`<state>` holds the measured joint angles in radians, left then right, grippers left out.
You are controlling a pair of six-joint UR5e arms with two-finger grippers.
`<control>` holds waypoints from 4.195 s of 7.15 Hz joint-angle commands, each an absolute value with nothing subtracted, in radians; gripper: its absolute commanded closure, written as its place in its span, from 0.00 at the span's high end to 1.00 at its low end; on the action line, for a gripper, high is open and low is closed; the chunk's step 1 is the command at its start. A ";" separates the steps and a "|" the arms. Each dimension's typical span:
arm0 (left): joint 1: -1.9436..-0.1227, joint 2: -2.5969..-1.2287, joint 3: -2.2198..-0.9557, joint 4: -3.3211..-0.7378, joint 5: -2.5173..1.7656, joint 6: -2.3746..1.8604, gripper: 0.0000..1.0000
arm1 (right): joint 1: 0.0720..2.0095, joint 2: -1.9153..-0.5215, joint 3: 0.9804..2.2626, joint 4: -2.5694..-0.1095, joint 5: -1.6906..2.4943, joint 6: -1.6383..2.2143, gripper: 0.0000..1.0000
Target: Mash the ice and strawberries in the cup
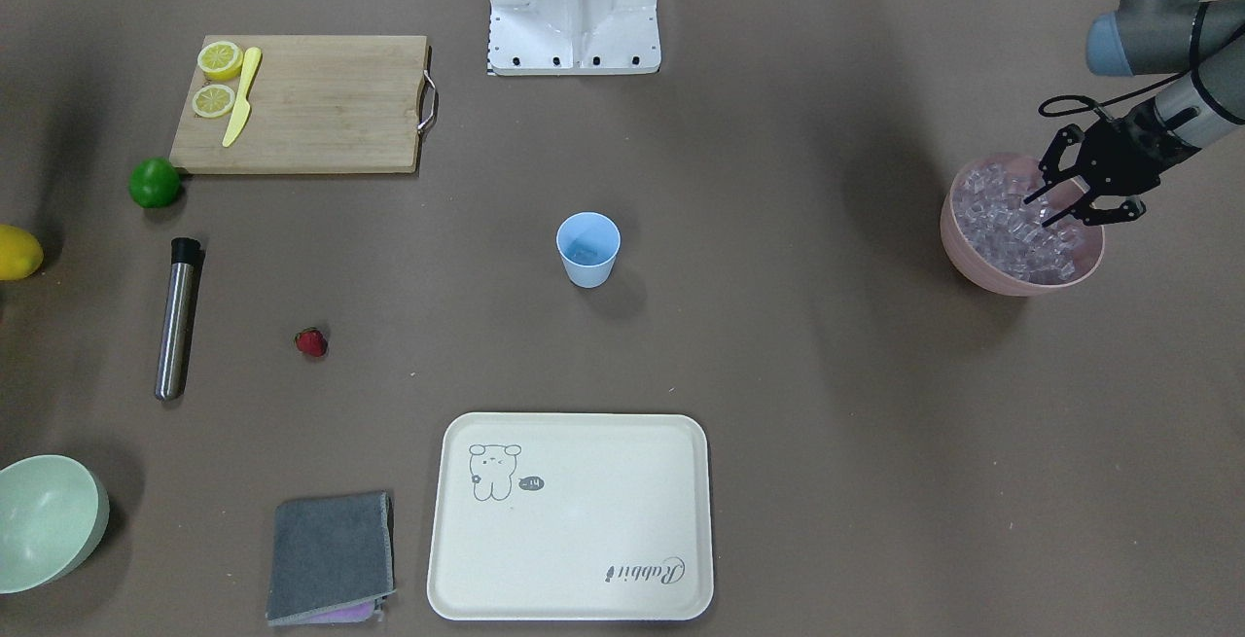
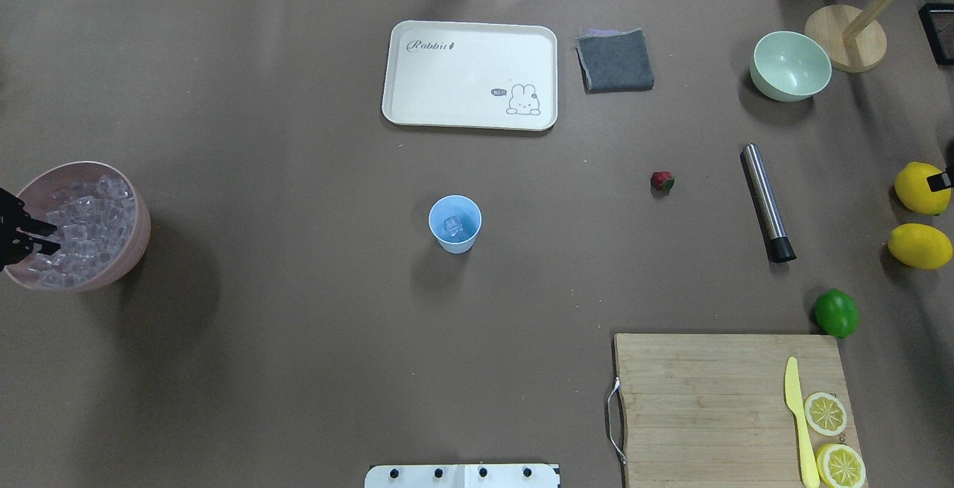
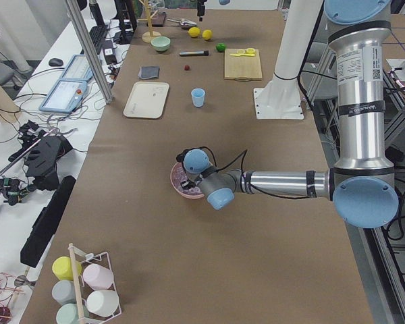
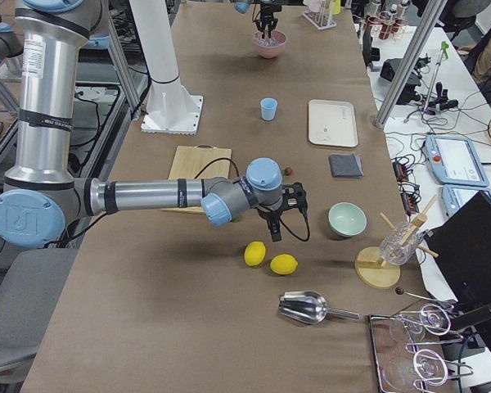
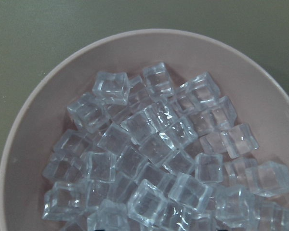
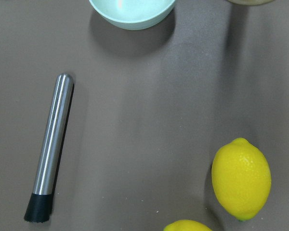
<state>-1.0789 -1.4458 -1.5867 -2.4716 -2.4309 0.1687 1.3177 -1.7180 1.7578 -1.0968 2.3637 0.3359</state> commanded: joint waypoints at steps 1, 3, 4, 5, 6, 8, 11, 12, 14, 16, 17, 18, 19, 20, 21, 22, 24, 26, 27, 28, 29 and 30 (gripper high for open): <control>-1.088 -1.445 -1.606 -2.451 -2.439 0.160 0.00 | 1.318 -1.718 1.759 -1.097 2.364 0.336 1.00; -1.092 -1.447 -1.722 -2.299 -2.441 0.144 0.00 | 1.318 -1.718 1.759 -1.097 2.365 0.336 1.00; -1.092 -1.448 -1.764 -2.234 -2.442 0.144 0.00 | 1.318 -1.718 1.759 -1.097 2.365 0.336 1.00; -1.091 -1.448 -1.756 -2.230 -2.439 0.150 0.01 | 1.318 -1.718 1.759 -1.097 2.365 0.336 1.00; -1.089 -1.445 -1.752 -2.232 -2.433 0.153 0.55 | 1.318 -1.718 1.759 -1.097 2.365 0.336 1.00; -1.089 -1.442 -1.740 -2.233 -2.427 0.155 0.74 | 1.318 -1.718 1.758 -1.097 2.364 0.336 1.00; -1.083 -1.436 -1.724 -2.240 -2.390 0.152 0.76 | 1.316 -1.717 1.759 -1.097 2.364 0.336 1.00; -1.083 -1.431 -1.724 -2.241 -2.391 0.153 0.76 | 1.316 -1.717 1.759 -1.097 2.364 0.336 1.00; -1.083 -1.428 -1.718 -2.243 -2.390 0.155 0.76 | 1.316 -1.717 1.759 -1.097 2.365 0.336 1.00; -1.081 -1.431 -1.721 -2.243 -2.379 0.152 0.78 | 1.316 -1.717 1.758 -1.097 2.365 0.336 1.00; -1.081 -1.434 -1.720 -2.244 -2.379 0.153 0.78 | 1.316 -1.718 1.758 -1.097 2.365 0.334 1.00; -1.081 -1.442 -1.715 -2.243 -2.376 0.152 0.78 | 1.316 -1.720 1.758 -1.097 2.368 0.334 1.00; -1.081 -1.446 -1.717 -2.243 -2.372 0.153 0.78 | 1.316 -1.724 1.761 -1.097 2.372 0.334 1.00; -1.078 -1.477 -1.712 -2.241 -2.373 0.153 0.78 | 1.315 -1.721 1.761 -1.097 2.372 0.333 1.00; -1.060 -1.500 -1.709 -2.241 -2.375 0.152 0.78 | 1.313 -1.720 1.763 -1.097 2.372 0.336 1.00; -1.030 -1.506 -1.700 -2.243 -2.372 0.156 0.78 | 1.313 -1.720 1.764 -1.097 2.372 0.334 1.00; -1.017 -1.505 -1.683 -2.250 -2.370 0.158 0.78 | 1.312 -1.717 1.773 -1.097 2.368 0.334 1.00; -1.016 -1.487 -1.681 -2.263 -2.370 0.156 0.78 | 1.313 -1.704 1.773 -1.097 2.356 0.334 1.00; -1.014 -1.482 -1.680 -2.263 -2.370 0.156 0.78 | 1.313 -1.706 1.775 -1.097 2.356 0.333 1.00; -0.993 -1.480 -1.686 -2.270 -2.370 0.155 0.77 | 1.315 -1.710 1.775 -1.097 2.358 0.330 1.00; -0.986 -1.480 -1.669 -2.278 -2.368 0.156 0.77 | 1.316 -1.709 1.775 -1.097 2.356 0.330 1.00; -0.983 -1.483 -1.667 -2.279 -2.370 0.156 0.77 | 1.316 -1.704 1.776 -1.097 2.356 0.334 1.00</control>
<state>-0.9906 -1.4818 -1.6736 -2.2750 -2.3694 0.1561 1.3153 -1.7077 1.7751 -1.0968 2.3566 0.3313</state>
